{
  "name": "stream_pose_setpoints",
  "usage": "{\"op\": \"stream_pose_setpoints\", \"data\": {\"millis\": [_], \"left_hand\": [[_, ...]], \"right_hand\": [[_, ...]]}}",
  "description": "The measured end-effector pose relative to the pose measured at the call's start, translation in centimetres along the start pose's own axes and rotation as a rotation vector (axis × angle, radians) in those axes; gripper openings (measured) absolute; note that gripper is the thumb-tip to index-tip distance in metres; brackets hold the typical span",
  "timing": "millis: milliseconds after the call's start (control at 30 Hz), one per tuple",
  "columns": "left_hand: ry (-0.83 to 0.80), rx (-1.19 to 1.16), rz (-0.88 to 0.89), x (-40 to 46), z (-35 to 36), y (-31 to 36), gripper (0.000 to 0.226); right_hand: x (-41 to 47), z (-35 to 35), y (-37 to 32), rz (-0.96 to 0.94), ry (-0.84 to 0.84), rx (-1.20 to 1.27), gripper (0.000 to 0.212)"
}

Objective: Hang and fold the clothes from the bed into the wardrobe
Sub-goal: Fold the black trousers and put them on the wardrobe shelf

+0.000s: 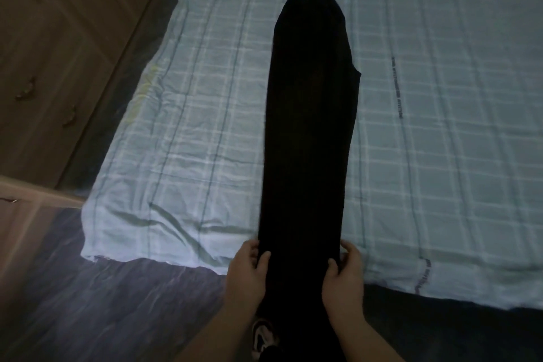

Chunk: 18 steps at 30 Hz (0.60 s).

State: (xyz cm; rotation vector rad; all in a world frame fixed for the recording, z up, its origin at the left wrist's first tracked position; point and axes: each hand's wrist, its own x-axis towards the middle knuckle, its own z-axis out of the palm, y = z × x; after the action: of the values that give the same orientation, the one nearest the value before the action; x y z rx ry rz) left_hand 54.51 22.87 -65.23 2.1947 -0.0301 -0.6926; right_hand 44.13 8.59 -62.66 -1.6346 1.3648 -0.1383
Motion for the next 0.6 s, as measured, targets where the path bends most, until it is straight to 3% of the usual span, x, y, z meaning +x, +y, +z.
{"op": "stream_pose_setpoints", "data": {"millis": [100,200,433,533,600], "left_hand": [[0.034,-0.009,-0.028,0.4,-0.1,-0.4,0.012],[-0.019,0.043,-0.068,0.3,-0.4,-0.7,0.012],[-0.211,0.031,-0.103,-1.3,-0.6,-1.7,0.047],[-0.257,0.022,-0.171,-1.6,-1.4,-0.9,0.026],[-0.247,0.027,-0.148,-1.5,-2.1,-0.8,0.033]], "right_hand": [[0.4,0.4,0.8,0.011,-0.019,-0.036,0.028],[0.6,0.5,2.1,0.159,-0.047,-0.018,0.016],[-1.2,-0.6,3.9,0.184,-0.291,0.043,0.044],[-1.5,-0.9,3.9,0.233,-0.335,0.083,0.027],[-1.6,-1.4,3.8,0.272,-0.351,0.111,0.015]]}}
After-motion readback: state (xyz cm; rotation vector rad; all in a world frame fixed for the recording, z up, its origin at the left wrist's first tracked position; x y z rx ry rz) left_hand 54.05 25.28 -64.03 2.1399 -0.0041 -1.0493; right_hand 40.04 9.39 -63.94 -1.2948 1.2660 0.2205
